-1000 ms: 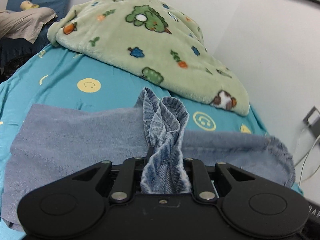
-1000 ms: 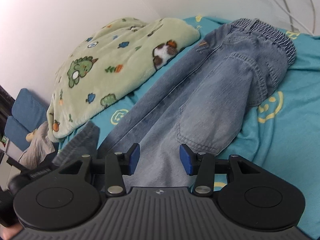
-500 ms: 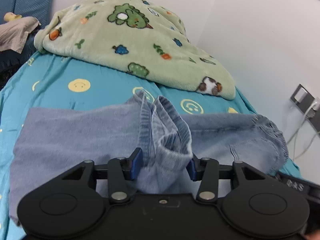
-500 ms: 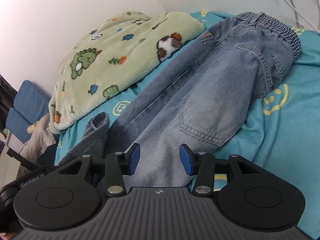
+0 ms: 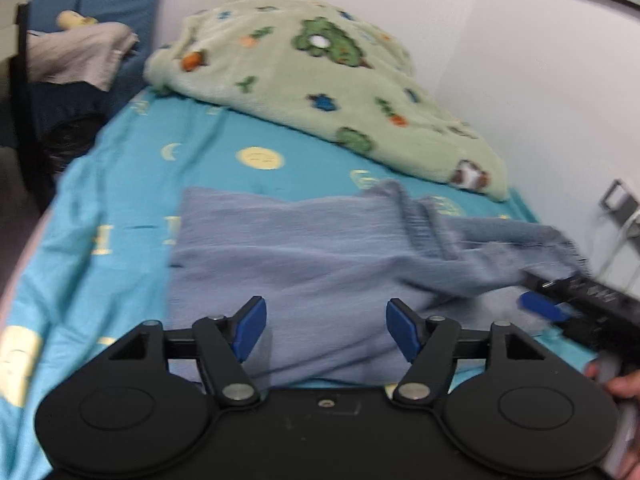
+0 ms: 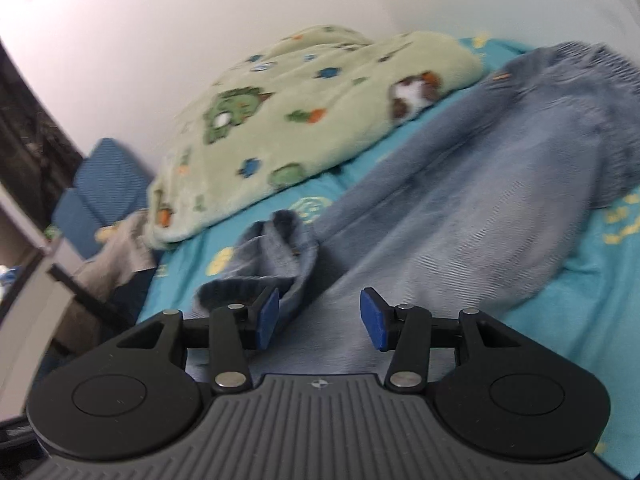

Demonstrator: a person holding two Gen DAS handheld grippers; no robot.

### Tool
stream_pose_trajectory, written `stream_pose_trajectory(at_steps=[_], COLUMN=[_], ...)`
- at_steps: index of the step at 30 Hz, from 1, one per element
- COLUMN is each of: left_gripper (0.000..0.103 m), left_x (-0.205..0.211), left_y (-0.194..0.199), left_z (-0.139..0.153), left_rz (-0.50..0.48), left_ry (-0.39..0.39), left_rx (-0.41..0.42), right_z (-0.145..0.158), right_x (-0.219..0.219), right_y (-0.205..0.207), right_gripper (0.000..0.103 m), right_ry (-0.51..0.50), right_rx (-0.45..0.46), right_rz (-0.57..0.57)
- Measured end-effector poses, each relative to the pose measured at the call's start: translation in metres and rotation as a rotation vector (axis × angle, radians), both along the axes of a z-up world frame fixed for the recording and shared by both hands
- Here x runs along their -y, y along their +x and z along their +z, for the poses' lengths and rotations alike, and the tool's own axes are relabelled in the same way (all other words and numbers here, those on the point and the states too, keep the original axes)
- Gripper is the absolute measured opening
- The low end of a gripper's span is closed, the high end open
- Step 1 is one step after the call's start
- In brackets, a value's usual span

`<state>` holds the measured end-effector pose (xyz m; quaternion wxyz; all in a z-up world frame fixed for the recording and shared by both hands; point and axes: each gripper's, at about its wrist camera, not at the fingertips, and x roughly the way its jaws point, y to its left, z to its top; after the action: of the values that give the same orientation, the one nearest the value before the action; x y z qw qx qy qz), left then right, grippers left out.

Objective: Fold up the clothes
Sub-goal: 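Lay the held cuff onto the jeans and open the left gripper, then grasp the jeans leg fabric with the right gripper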

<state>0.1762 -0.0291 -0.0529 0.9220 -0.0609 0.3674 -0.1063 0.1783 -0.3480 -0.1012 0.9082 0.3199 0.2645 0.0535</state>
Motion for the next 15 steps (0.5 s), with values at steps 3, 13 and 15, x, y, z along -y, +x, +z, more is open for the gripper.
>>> stream_pose_trajectory(at_steps=[3,13,15], left_gripper=[0.064,0.067,0.069], left_x=[-0.011,-0.018,-0.021], left_y=[0.006,0.012,0.015], left_z=[-0.010,-0.030,-0.031], left_rz=[0.034,0.062,0.068], left_ry=[0.070,0.118,0.096], left_rx=[0.007,0.019,0.015], right_z=[0.002,0.002,0.003], right_x=[-0.009,-0.030,-0.036], right_y=[0.005,0.041,0.053], right_gripper=[0.054,0.076,0.079], right_ry=[-0.016,0.011,0.000], right_rx=[0.035,0.039,0.038], right_rz=[0.035,0.077,0.085])
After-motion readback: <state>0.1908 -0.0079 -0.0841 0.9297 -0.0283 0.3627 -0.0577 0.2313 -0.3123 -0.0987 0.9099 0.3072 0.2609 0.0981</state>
